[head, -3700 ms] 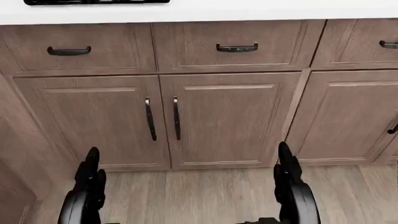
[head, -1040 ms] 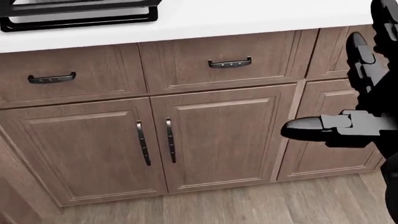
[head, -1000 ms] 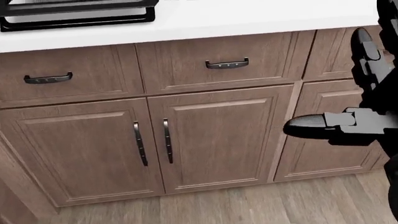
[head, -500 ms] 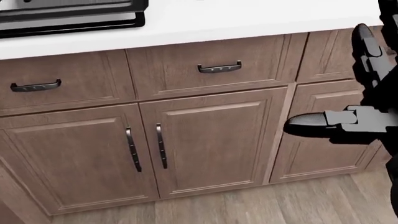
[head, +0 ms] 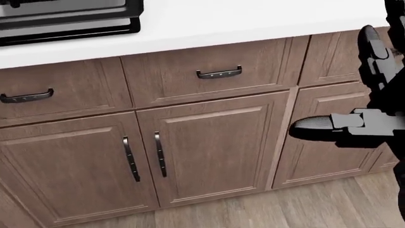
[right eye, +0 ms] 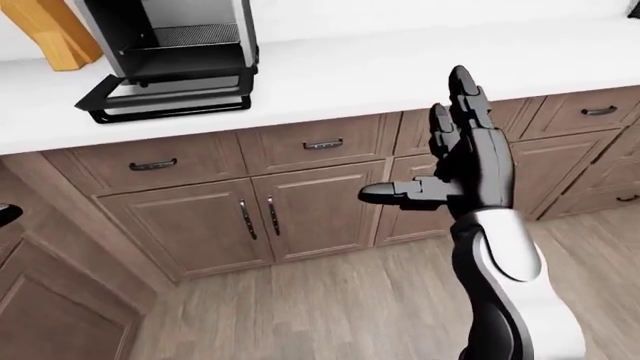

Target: Close the toaster oven door.

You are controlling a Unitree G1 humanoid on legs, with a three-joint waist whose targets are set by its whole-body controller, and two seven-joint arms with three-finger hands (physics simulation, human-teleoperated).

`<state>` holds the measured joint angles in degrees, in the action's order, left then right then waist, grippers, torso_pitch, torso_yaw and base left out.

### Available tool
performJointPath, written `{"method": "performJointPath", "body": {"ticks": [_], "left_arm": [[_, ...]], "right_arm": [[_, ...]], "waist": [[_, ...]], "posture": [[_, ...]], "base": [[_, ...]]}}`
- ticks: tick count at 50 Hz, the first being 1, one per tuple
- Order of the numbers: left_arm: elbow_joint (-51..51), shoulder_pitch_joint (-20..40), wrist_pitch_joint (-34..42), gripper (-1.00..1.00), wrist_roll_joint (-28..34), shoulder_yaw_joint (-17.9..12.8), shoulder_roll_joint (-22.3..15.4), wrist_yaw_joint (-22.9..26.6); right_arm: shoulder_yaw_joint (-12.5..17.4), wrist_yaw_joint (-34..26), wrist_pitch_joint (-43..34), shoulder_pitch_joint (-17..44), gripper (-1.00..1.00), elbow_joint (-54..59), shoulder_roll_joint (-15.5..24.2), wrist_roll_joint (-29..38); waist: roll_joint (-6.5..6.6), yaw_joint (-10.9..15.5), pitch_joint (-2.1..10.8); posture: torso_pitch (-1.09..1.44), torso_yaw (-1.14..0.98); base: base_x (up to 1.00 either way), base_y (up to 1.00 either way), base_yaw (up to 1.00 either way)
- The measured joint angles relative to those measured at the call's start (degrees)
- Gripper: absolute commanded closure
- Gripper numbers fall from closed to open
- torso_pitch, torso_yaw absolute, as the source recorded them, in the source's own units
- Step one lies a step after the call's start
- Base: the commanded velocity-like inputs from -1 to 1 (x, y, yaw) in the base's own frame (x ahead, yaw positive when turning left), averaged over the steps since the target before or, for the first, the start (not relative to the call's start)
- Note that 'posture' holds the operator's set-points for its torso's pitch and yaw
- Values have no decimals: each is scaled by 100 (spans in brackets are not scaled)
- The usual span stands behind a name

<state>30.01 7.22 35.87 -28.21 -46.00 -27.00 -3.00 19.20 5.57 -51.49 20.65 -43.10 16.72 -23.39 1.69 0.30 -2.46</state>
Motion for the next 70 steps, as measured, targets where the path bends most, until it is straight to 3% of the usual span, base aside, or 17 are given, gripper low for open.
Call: {"method": "performJointPath", "body": {"ticks": [5,7,10,12,18,23,29,36,39,42,47,55,57,60,62,68,70], "left_arm": [[48,28,-4,-100,-31,-10,-29,5],[68,7,4,-100,-51,62,47,14],[19,11,70,-100,-85,130,33,35],[32,35,83,-100,-93,102,6,25],[122,61,17,-100,-112,5,-72,-1],[-25,-13,96,-100,-85,-59,-32,-45],[77,30,53,-100,-111,-83,-95,-31],[46,16,144,-100,-186,-10,-64,11],[121,27,98,-100,-177,-64,-85,-4],[157,35,56,-100,-176,-74,-105,-5],[21,-8,134,-100,-142,-123,-84,-59],[90,68,122,-100,-179,-111,-160,-71],[126,52,146,-100,-209,-48,-96,-66],[81,39,195,-100,-246,7,-102,-34],[83,51,190,-100,-244,-30,-124,-34],[133,70,84,-100,-215,-96,-174,-44],[69,44,95,-100,-202,-131,-144,-64]], "right_arm": [[29,19,60,54,-100,-78,27,-12],[87,38,50,17,-100,-32,42,-5],[130,98,-65,15,-100,36,52,3],[131,115,-83,66,-100,1,77,-17],[125,126,-35,129,-100,-73,113,-90],[-35,73,-70,16,-100,22,60,-120],[47,77,39,97,-100,-45,93,-81],[120,125,-31,37,-100,59,108,-20],[122,117,3,68,-100,-40,119,-39],[124,112,9,100,-100,-63,132,-59],[6,75,-98,39,-100,-11,76,-133],[96,101,-23,147,-100,-96,140,-140],[161,121,-37,118,-100,-50,161,-139],[173,163,-88,67,-100,51,157,-97],[160,168,-83,96,-100,34,171,-90],[132,161,-25,139,-100,-61,155,-115],[34,141,-51,84,-100,-33,98,-144]], "waist": [[-442,8,34],[-304,-60,-11],[-316,-80,16],[-227,-63,18],[297,-83,16],[151,-12,-23],[-387,0,-4],[-260,-83,20],[-44,-81,-29],[318,-98,14],[201,1,-5],[-445,-5,15],[-301,-74,-21],[-329,-93,19],[-245,-77,24],[292,-81,11],[221,-27,-41]], "posture": [[0,0],[0,0],[0,0],[0,0],[0,0],[0,0],[0,0],[0,0],[0,0],[0,0],[0,0],[0,0],[0,0],[0,0],[0,0],[0,0],[0,0]], "base": [[7,3,0],[7,4,0],[7,4,0],[6,4,0],[7,4,0],[6,5,0],[7,11,0],[6,11,0],[7,11,0],[7,11,0],[6,11,0],[6,11,0],[6,11,0],[7,11,0],[6,11,0],[6,11,0],[7,11,0]]}}
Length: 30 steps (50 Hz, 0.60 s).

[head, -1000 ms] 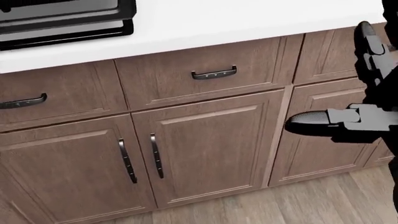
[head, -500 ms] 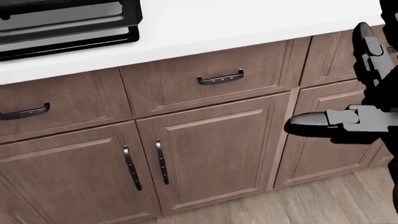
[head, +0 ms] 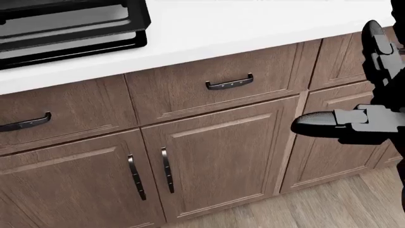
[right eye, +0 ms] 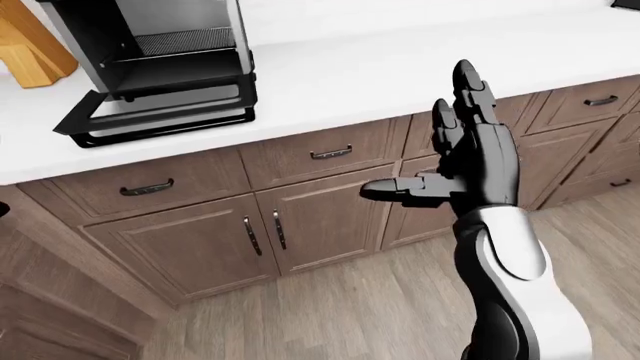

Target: Close the toaster oven door.

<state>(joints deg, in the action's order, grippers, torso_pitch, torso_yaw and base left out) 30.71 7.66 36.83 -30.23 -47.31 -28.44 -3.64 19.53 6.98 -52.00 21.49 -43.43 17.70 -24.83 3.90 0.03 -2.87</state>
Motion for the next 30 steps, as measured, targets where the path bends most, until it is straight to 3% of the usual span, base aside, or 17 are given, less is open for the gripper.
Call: {"method": "performJointPath", "body": {"ticks": [3,8,10,13,15,17,20,23,25,27,30], "left_arm": [[-52,-33,73,-100,15,-7,12,-26],[41,-2,53,-100,-6,-21,-26,-12],[66,2,47,-100,-14,-33,-37,-12],[95,-21,70,-100,-44,61,49,4],[62,-20,122,-100,-68,102,39,20],[64,2,143,-100,-74,77,12,14],[127,32,108,-100,-71,25,-23,-9],[147,53,68,-100,-74,9,-60,-16],[60,33,61,-100,-60,-18,-42,-32],[-12,-13,106,-100,-39,-34,-22,-55],[5,8,113,-100,-28,-24,-44,-57]], "right_arm": [[-16,-25,-76,-19,-100,27,15,-37],[66,-2,-8,31,-100,-82,41,-9],[63,-6,17,31,-100,-109,44,-14],[136,11,-10,-25,-100,-51,55,0],[154,42,-79,-44,-100,13,53,23],[147,53,-96,-5,-100,9,68,28],[141,48,-48,46,-100,-66,82,9],[123,42,-14,87,-100,-56,91,-2],[32,24,-10,34,-100,-19,25,-19],[-20,2,-69,18,-100,43,26,-51],[37,14,-92,41,-100,29,50,-47]], "waist": [[-87,11,12],[-428,11,19],[-620,20,45],[-528,-66,4],[-546,-71,40],[-480,-52,58],[-264,-53,11],[87,-68,57],[-7,-7,-13],[-2,15,0],[-169,8,33]], "posture": [[0,0],[0,0],[0,0],[0,0],[0,0],[0,0],[0,0],[0,0],[0,0],[0,0],[0,0]], "base": [[7,11,0],[7,11,0],[7,12,0],[7,11,0],[6,11,0],[6,11,0],[7,11,0],[6,11,0],[7,11,0],[6,11,0],[6,11,0]]}}
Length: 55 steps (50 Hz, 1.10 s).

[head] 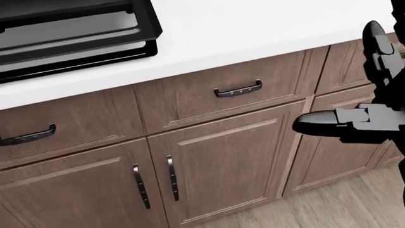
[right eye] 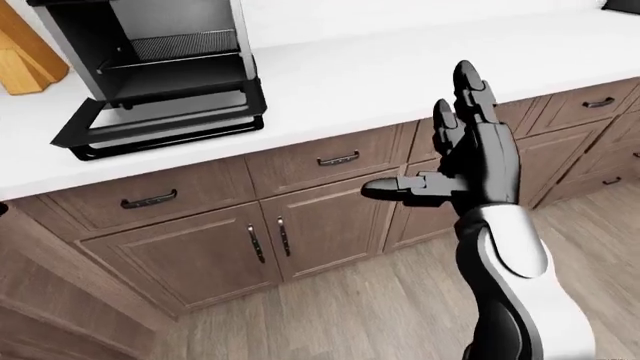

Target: Close the toaster oven door.

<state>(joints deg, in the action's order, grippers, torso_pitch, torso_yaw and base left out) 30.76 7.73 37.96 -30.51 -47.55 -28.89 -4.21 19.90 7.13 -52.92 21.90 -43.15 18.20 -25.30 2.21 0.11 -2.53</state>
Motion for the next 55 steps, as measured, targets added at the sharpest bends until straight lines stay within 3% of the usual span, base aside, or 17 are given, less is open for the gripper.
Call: {"method": "performJointPath", "body": {"ticks": [6,8,12,16,18,19,21,24,31,33,36,38,42,44,45,49,55], "left_arm": [[62,8,-46,-100,-9,-2,-15,23],[91,-16,-46,-100,-23,60,68,40],[40,-23,27,-100,-53,104,64,68],[142,4,-15,-100,-51,20,19,48],[173,14,-42,-100,-52,8,0,45],[159,25,-51,-100,-51,-7,-24,42],[81,-4,-45,-100,-35,-34,11,23],[6,-17,39,-100,-22,-32,7,-11],[104,37,13,-100,-61,-36,-55,-10],[131,29,9,-100,-78,10,11,-3],[75,8,73,-100,-117,85,8,27],[74,15,84,-100,-124,45,-18,30],[153,33,18,-100,-118,-29,-55,17],[166,33,-8,-100,-117,-37,-71,18],[122,27,-15,-100,-112,-49,-63,17],[33,-28,59,-100,-78,-83,-32,-19],[96,-5,20,-100,-87,-77,-53,0]], "right_arm": [[17,8,115,24,-100,-92,13,25],[66,19,102,-29,-100,-37,20,43],[97,61,24,-52,-100,-3,20,86],[87,42,91,-18,-100,-77,30,82],[84,33,101,-3,-100,-65,36,80],[67,30,104,7,-100,-62,4,77],[-29,8,68,-42,-100,-30,-39,49],[-44,-14,-19,-33,-100,-6,-17,12],[21,15,75,57,-100,-116,16,35],[61,21,77,38,-100,-75,39,41],[100,63,-6,-12,-100,37,28,79],[97,76,-27,22,-100,18,44,85],[102,66,39,56,-100,-78,60,64],[94,62,52,75,-100,-77,68,56],[57,57,60,49,-100,-76,9,50],[-33,13,-31,-10,-100,-2,-3,-11],[26,29,56,26,-100,-105,25,33]], "waist": [[-500,11,29],[-381,-68,4],[-359,-70,36],[-54,-68,-29],[188,-82,-8],[221,-55,19],[168,2,-46],[77,8,-25],[-456,11,10],[-369,-65,-13],[-380,-79,7],[-311,-59,23],[0,-69,-28],[265,-73,22],[198,-28,5],[151,22,-5],[-229,13,-12]], "posture": [[0,0],[0,0],[0,0],[0,0],[0,0],[0,0],[0,0],[0,0],[0,0],[0,0],[0,0],[0,0],[0,0],[0,0],[0,0],[0,0],[0,0]], "base": [[6,11,0],[7,10,0],[7,10,0],[6,10,0],[7,10,0],[6,10,0],[7,10,0],[7,10,0],[6,10,0],[6,11,0],[7,10,0],[6,10,0],[6,10,0],[6,10,0],[5,10,0],[6,10,0],[8,5,0]]}}
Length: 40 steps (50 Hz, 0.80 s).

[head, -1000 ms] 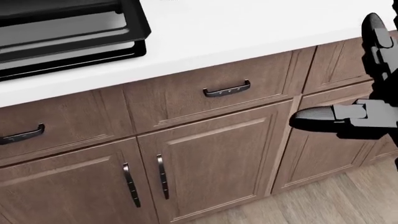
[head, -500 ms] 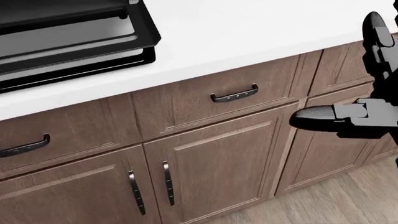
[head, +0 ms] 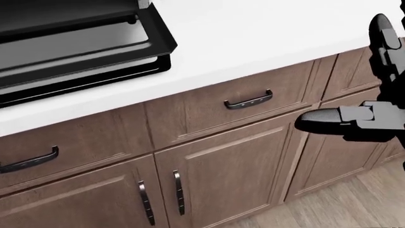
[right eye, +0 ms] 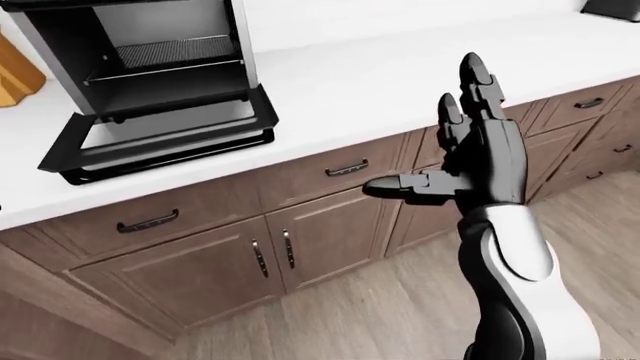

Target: Close the toaster oven door.

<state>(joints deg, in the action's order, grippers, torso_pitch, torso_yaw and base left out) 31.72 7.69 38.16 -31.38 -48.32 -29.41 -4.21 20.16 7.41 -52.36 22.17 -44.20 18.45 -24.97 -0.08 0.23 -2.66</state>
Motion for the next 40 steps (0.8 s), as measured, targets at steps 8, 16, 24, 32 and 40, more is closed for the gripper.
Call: {"method": "performJointPath", "body": {"ticks": [8,16,24,32,40], "left_arm": [[-6,-6,69,-100,-61,96,36,35],[44,42,-21,-100,-36,15,-41,18],[-3,43,59,-100,-30,-18,-55,-44],[-19,21,62,-100,-86,88,-1,-9],[67,44,14,-100,-91,-14,-66,-23]], "right_arm": [[64,25,-27,-75,-100,125,4,79],[31,6,19,1,-100,17,-20,64],[10,-11,-86,39,-100,3,3,7],[91,29,-77,-42,-100,89,20,59],[40,8,-17,7,-100,42,23,81]], "waist": [[-162,-77,28],[430,-45,-9],[116,16,-8],[-175,-79,14],[357,-84,-29]], "posture": [[0,0],[0,0],[0,0],[0,0],[0,0]], "base": [[9,3,0],[9,1,0],[10,0,0],[10,0,0],[10,3,0]]}}
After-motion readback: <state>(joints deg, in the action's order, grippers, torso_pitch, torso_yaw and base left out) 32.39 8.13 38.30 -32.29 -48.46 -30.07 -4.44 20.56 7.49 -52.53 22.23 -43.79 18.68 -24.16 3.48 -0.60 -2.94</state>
